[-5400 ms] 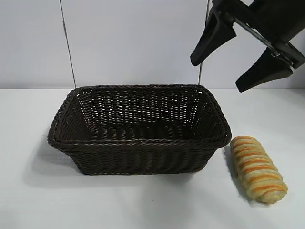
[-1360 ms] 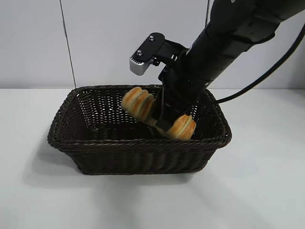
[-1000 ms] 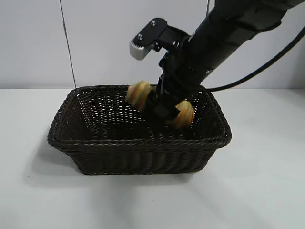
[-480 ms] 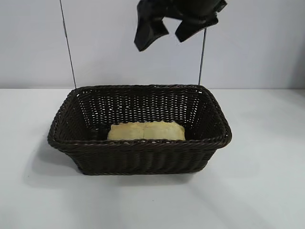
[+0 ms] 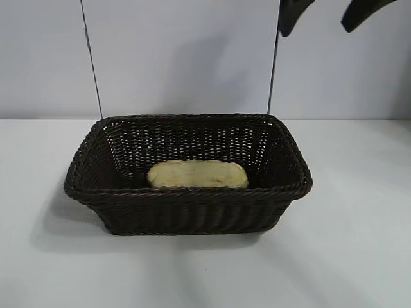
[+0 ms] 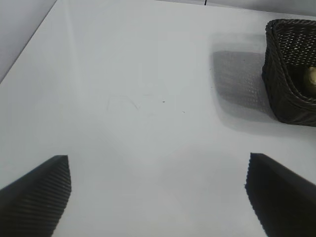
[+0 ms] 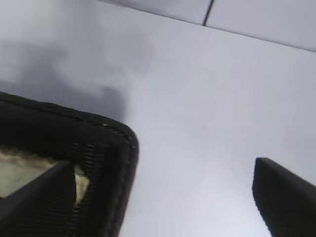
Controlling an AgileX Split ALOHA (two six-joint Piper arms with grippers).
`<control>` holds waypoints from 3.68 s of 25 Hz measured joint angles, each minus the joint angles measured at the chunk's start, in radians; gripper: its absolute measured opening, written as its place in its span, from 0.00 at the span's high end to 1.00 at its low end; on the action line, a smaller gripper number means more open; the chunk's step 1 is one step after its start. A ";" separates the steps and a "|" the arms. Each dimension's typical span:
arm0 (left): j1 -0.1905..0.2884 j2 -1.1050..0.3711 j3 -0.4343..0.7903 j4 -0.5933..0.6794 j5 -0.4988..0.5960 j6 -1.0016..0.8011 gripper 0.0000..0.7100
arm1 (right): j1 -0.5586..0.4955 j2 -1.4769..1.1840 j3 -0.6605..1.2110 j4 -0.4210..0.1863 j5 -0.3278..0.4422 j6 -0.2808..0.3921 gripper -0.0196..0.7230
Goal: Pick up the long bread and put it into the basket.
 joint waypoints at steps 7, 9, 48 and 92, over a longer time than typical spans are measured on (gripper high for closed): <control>0.000 0.000 0.000 0.000 0.000 0.000 0.02 | -0.157 -0.018 0.000 -0.014 0.074 0.000 0.04; 0.000 0.000 0.000 0.000 0.000 0.000 0.02 | -0.168 -0.045 0.000 -0.014 0.086 0.000 0.04; 0.000 0.000 0.000 0.000 0.000 0.000 0.02 | -0.127 -1.649 0.789 -0.011 0.134 0.112 0.04; 0.000 0.000 0.000 0.000 0.000 0.000 0.02 | -0.116 -1.754 1.188 0.114 0.005 0.030 0.04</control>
